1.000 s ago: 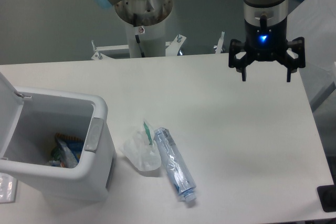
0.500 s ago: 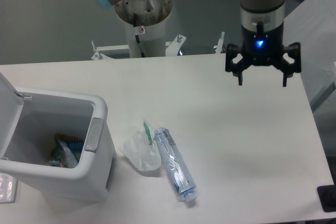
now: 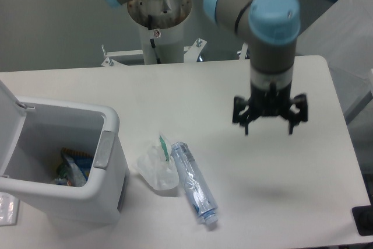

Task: Place the trash in the trash can
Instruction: 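Move the open gripper down over the clear plastic water bottle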

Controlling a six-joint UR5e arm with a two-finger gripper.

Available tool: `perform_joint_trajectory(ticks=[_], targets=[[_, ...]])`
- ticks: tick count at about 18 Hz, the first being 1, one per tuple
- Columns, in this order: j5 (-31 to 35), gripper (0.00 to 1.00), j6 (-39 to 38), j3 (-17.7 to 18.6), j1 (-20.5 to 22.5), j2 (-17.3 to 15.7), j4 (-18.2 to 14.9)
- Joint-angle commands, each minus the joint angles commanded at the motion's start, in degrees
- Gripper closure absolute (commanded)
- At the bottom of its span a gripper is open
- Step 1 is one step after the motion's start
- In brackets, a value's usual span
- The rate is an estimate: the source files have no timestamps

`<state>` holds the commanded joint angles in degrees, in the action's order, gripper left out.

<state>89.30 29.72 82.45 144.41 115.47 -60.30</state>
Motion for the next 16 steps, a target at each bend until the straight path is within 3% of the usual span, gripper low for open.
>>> perform_joint_trajectory(ticks=[7, 11, 16], targets=[[-4.91, 0.0, -15.91, -10.01, -4.14, 12.31, 2.12], [-5.54, 0.0, -18.82, -10.46, -6.16, 15.57, 6.33], [-5.36, 0.0, -19.79, -11.25, -7.3, 18.3, 6.51]])
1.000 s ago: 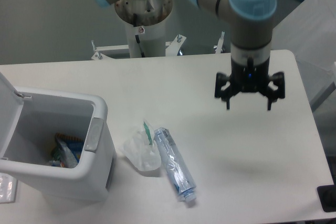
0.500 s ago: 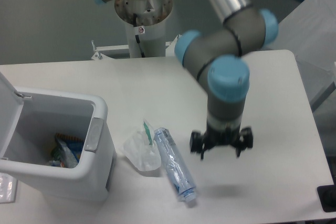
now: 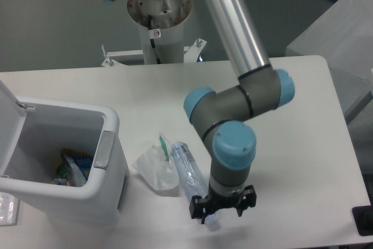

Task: Place the trash in the trash can
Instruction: 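Move the open gripper down over the clear plastic water bottle, then close the gripper on the bottle's cap end and lift it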

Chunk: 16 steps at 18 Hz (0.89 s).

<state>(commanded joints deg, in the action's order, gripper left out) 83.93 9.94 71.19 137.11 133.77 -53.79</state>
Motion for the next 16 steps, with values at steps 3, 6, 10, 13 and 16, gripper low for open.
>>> perform_joint_trajectory(ticks=[3, 6, 10, 13, 16], targets=[[0.18, 0.0, -0.79, 0.0, -0.53, 1.41, 0.7], [0.35, 0.0, -1.41, 0.0, -0.53, 2.11, 0.7], [0.44, 0.01, -2.2, 0.0, -0.53, 2.2, 0.7], [0.44, 0.21, -2.99, 0.0, -0.53, 2.11, 0.7], [0.53, 0.27, -2.99, 0.0, -0.53, 2.2, 0.7]])
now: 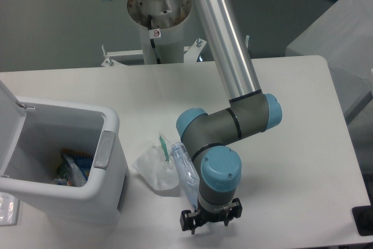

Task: Place the trash in the trash can
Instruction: 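Close the gripper on the bottle's cap end and lift it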

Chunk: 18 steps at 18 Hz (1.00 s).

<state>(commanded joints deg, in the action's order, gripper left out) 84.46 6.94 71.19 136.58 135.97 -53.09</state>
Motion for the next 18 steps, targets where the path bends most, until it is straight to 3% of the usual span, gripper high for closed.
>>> perform_joint_trajectory(ticks=[10, 17, 18], targets=[[3.16, 0.28, -0.26, 0.35, 0.0, 0.53, 0.0], [3.16, 0.6, -1.4, 0.18, 0.0, 0.53, 0.0], [3.16, 0.61, -1.67, 0.18, 0.0, 0.53, 0.0]])
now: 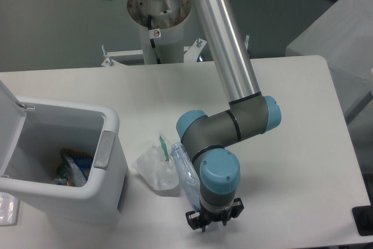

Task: Place the trash in the trash can
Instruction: 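Close the gripper on the bottle's cap end and lift it, then carry the held bottle over the white trash bin and lower it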

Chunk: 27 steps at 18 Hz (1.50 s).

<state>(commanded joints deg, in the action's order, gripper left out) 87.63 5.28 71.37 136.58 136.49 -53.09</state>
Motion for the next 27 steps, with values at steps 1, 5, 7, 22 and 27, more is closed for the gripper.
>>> perform_joint_trajectory(ticks=[1, 5, 7, 22, 27], targets=[[0.0, 0.61, 0.0, 0.0, 0.0, 0.0, 0.0], [0.0, 0.66, 0.0, 0.17, 0.0, -0.09, 0.0], [0.0, 0.67, 0.0, 0.26, 0.0, -0.09, 0.0], [-2.19, 0.74, 5.62, -1.84, 2.02, -10.97, 2.98], [-13.35, 0.74, -1.92, -5.79, 5.36, -17.39, 4.74]])
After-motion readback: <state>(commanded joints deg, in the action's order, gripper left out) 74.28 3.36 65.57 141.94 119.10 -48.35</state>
